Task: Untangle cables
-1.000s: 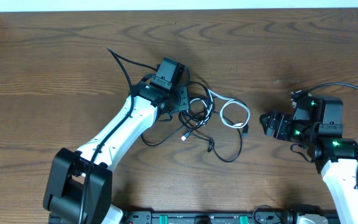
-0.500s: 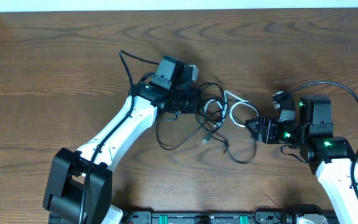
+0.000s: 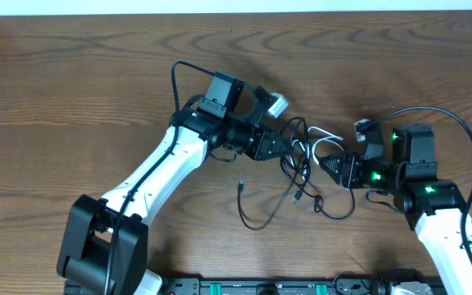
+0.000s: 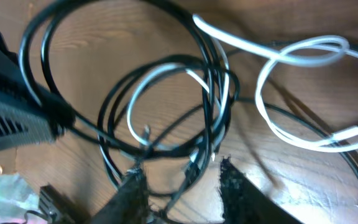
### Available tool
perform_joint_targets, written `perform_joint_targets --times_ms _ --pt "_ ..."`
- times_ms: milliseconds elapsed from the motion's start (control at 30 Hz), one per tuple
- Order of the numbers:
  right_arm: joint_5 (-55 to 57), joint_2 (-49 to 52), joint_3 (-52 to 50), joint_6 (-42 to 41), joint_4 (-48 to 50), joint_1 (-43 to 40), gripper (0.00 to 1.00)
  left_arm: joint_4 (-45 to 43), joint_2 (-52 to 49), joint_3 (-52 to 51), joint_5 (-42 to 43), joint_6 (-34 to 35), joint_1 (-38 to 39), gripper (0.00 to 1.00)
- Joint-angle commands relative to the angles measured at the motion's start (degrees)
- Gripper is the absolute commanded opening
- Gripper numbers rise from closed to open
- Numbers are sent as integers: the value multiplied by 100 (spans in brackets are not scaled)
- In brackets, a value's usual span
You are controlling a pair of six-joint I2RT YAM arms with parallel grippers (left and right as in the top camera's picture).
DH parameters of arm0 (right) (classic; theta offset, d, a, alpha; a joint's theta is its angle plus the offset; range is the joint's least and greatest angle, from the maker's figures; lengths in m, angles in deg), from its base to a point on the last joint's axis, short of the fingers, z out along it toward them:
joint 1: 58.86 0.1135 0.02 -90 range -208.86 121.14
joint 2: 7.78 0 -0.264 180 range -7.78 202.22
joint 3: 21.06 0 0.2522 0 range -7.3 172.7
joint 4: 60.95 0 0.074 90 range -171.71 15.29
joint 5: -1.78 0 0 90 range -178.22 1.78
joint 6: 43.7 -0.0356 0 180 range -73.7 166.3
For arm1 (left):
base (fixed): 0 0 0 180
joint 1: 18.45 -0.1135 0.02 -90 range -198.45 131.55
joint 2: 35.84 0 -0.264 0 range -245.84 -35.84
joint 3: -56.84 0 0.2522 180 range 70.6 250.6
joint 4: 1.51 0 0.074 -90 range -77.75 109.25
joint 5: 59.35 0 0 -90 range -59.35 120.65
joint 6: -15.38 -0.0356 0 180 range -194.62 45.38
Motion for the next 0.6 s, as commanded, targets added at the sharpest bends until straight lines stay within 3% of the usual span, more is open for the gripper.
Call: perform_joint_targets --times_ms 0,233,367,433,567 --pt "-208 13 92 -592 170 39 32 -9 33 22 564 -505 -31 8" --pt "-210 81 92 -1641 634 42 32 -13 33 22 844 -654 -31 8" --pt "-157 306 92 -1792 780 42 29 -31 33 22 678 -669 -31 8" --pt "7 455 92 -1788 772 42 27 31 33 22 138 -647 -31 8" --pt "227 741 92 -1764 750 39 24 343 33 22 -2173 55 -26 8"
